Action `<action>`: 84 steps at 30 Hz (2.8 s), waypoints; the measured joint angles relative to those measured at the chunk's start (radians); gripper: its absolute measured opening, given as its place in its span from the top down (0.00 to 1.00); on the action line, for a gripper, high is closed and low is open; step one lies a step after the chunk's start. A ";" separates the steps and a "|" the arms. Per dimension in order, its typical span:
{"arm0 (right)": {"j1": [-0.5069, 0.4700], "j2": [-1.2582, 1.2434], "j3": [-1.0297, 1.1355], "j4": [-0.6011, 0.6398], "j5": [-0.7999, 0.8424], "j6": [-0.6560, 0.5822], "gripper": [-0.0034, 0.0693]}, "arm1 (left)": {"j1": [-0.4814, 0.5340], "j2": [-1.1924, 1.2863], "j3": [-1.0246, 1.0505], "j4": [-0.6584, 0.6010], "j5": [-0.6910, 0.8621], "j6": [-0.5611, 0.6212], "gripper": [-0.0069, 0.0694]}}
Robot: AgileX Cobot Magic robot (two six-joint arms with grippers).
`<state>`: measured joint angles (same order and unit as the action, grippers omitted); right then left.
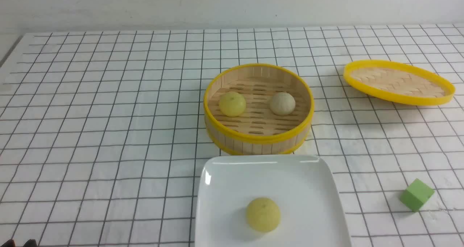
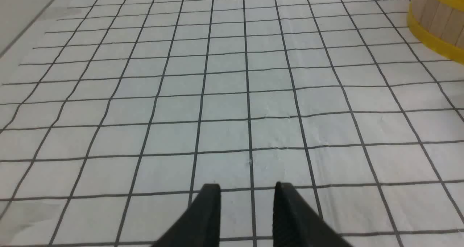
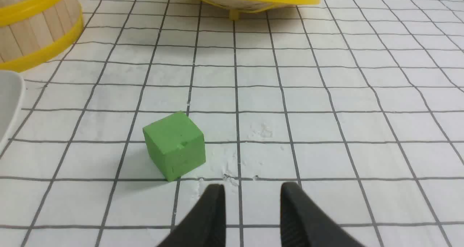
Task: Put the steamed buns into the plate on the white-black tablecloth.
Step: 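Reach toward a bun in the bamboo steamer with the right gripper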
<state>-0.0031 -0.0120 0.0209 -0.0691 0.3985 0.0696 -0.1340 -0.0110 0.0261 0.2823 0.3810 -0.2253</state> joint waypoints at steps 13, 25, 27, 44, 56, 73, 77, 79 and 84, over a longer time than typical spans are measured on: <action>0.000 0.000 0.000 0.000 0.000 0.000 0.62 | 0.000 0.000 0.000 0.000 0.000 0.000 0.59; 0.000 0.000 0.000 0.000 0.000 0.000 0.62 | 0.000 0.000 0.000 0.000 0.000 0.000 0.59; 0.000 0.000 0.000 0.000 0.000 0.000 0.62 | 0.000 0.000 0.000 0.000 0.000 0.000 0.59; 0.000 0.000 0.000 0.000 0.000 0.000 0.62 | 0.000 0.000 0.000 0.000 0.000 0.000 0.59; 0.000 0.000 0.002 0.011 -0.026 0.089 0.62 | 0.000 0.000 0.000 -0.228 -0.025 -0.239 0.59; 0.001 0.000 -0.018 0.598 -0.088 0.542 0.64 | 0.000 0.000 0.002 -0.765 -0.081 -0.748 0.60; 0.023 0.005 -0.244 0.528 -0.066 0.372 0.78 | 0.000 0.000 -0.113 -0.750 -0.049 -0.530 0.69; 0.028 0.040 -0.337 0.449 -0.032 0.270 0.86 | 0.000 0.009 -0.190 -0.719 -0.032 -0.446 0.74; 0.029 0.324 -0.539 0.219 0.266 0.181 0.97 | 0.000 0.277 -0.404 -0.498 0.246 -0.335 0.90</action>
<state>0.0262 0.3121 -0.5180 0.1498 0.6643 0.2508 -0.1340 0.2661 -0.3779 -0.2158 0.6266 -0.5607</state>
